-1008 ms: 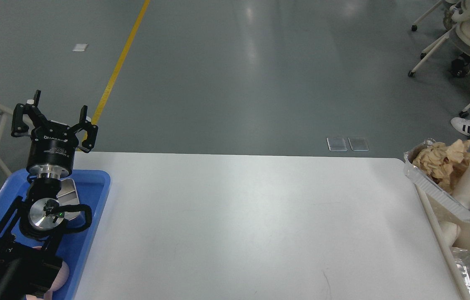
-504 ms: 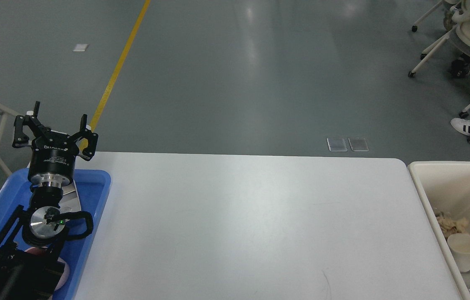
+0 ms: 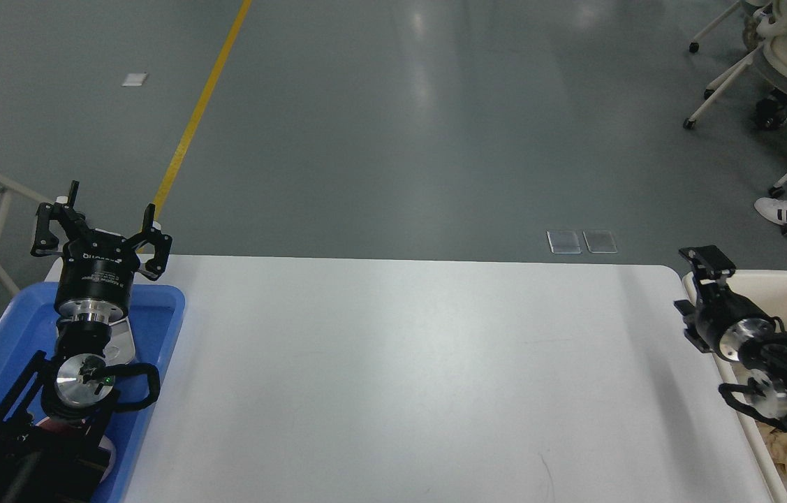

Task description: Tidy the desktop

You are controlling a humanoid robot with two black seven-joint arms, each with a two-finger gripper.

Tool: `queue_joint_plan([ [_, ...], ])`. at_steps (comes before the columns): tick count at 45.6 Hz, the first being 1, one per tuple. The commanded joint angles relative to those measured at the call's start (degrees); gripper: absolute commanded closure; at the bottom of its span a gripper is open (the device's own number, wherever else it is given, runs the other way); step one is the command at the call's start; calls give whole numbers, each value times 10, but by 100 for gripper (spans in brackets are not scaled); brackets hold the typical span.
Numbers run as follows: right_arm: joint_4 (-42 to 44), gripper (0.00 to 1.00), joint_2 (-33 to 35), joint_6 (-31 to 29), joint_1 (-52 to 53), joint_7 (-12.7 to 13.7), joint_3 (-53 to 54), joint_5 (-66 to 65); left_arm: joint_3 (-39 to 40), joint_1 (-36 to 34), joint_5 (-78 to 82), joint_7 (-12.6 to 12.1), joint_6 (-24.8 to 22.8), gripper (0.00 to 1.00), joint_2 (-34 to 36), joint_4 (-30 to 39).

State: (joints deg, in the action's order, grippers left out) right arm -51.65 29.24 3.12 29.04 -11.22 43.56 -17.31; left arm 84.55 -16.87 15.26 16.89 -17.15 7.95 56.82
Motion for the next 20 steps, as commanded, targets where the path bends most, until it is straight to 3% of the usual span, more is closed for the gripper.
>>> queue_joint_plan([
  [1, -83, 0, -52, -27, -42, -6, 110, 101, 1, 21, 0, -1, -3, 3, 2, 7],
  [6, -133, 0, -88, -46, -114, -6, 236, 101, 1, 48, 0, -2, -7, 3, 3, 31],
  [13, -230, 0, -123, -166, -250, -6, 417, 104, 2, 75, 1, -1, -7, 3, 3, 56],
  [20, -227, 0, -146, -209, -302, -6, 498, 110, 3, 93, 1, -1, -9, 3, 3, 59],
])
